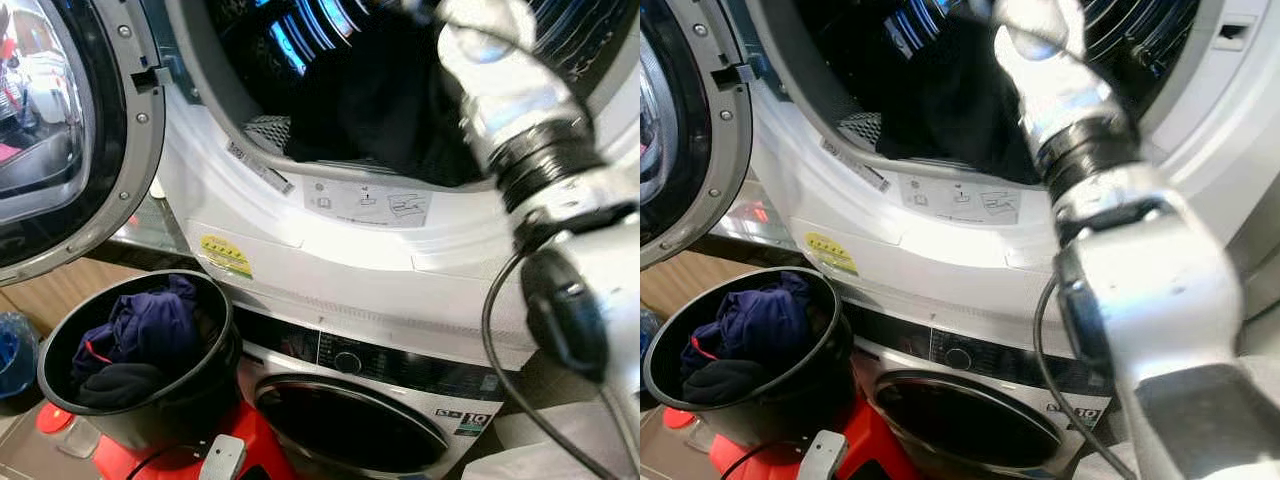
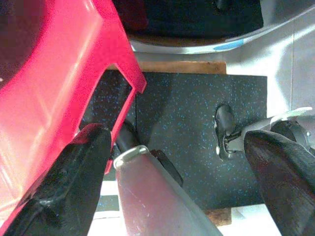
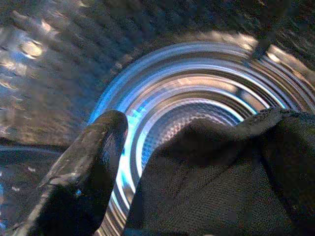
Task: Clothes washing
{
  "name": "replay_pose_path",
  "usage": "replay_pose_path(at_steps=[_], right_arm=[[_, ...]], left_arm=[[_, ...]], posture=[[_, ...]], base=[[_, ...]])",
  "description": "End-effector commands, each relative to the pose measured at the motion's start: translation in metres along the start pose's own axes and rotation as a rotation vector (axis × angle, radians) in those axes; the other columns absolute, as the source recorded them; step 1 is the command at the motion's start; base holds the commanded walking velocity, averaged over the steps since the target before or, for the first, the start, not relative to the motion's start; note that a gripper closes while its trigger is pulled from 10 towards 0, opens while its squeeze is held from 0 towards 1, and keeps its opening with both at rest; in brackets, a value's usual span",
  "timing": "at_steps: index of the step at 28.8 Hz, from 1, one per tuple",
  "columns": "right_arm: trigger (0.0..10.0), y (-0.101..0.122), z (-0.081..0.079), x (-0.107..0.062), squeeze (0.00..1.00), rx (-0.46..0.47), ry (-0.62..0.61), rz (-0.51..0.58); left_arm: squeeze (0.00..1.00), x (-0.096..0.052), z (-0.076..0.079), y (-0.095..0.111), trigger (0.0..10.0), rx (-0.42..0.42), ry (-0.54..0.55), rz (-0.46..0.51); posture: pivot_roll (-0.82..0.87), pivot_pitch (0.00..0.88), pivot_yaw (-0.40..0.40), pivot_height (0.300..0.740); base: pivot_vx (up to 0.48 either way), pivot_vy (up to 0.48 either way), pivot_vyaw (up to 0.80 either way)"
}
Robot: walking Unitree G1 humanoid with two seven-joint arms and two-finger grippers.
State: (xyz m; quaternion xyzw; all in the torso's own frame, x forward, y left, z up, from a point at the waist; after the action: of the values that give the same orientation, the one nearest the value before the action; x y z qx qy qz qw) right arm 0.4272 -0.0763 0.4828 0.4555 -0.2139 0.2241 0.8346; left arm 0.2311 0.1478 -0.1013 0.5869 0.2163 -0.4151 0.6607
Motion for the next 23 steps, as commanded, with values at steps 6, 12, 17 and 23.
replay_pose_path(at_steps=[6, 12, 17, 23], right_arm=[[10.0, -0.031, -0.041, -0.009, 0.00, 0.004, 0.138, -0.126], [10.0, -0.059, -0.102, -0.032, 0.00, -0.032, 0.367, -0.194], [10.0, -0.076, -0.125, -0.046, 0.00, -0.009, 0.435, -0.257], [10.0, -0.078, -0.117, -0.043, 0.00, 0.049, 0.396, -0.290]], left_arm=[[0.00, -0.001, -0.003, -0.007, 10.0, -0.004, 0.019, -0.014], [0.00, -0.001, -0.003, -0.006, 10.0, 0.013, 0.017, -0.018], [0.00, -0.001, -0.001, -0.005, 10.0, 0.014, 0.013, -0.016], [0.00, 0.000, 0.000, -0.005, 10.0, 0.008, 0.012, -0.016]], posture=[[-0.01, 0.004, 0.038, 0.740], [-0.02, 0.000, 0.045, 0.740], [-0.01, 0.000, 0.042, 0.740], [-0.02, 0.001, 0.044, 0.740]], base=[[0.000, 0.000, 0.00], [0.000, 0.000, 0.00], [0.000, 0.000, 0.00], [0.000, 0.000, 0.00]])
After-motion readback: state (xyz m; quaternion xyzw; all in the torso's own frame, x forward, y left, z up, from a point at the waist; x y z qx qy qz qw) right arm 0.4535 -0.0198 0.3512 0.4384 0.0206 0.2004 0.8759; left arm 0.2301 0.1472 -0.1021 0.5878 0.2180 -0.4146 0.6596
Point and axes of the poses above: a point about 5 cm out from each wrist's last joint towards the gripper, its own x axis pointing out of the wrist towards the gripper, its own y axis along the axis of the wrist's last joint, z = x × y, the point moved 4 cm from there along x, pointing out of the wrist towards the gripper, and after that the axes turned 4 degrees about -x, right-handed, at the moved point
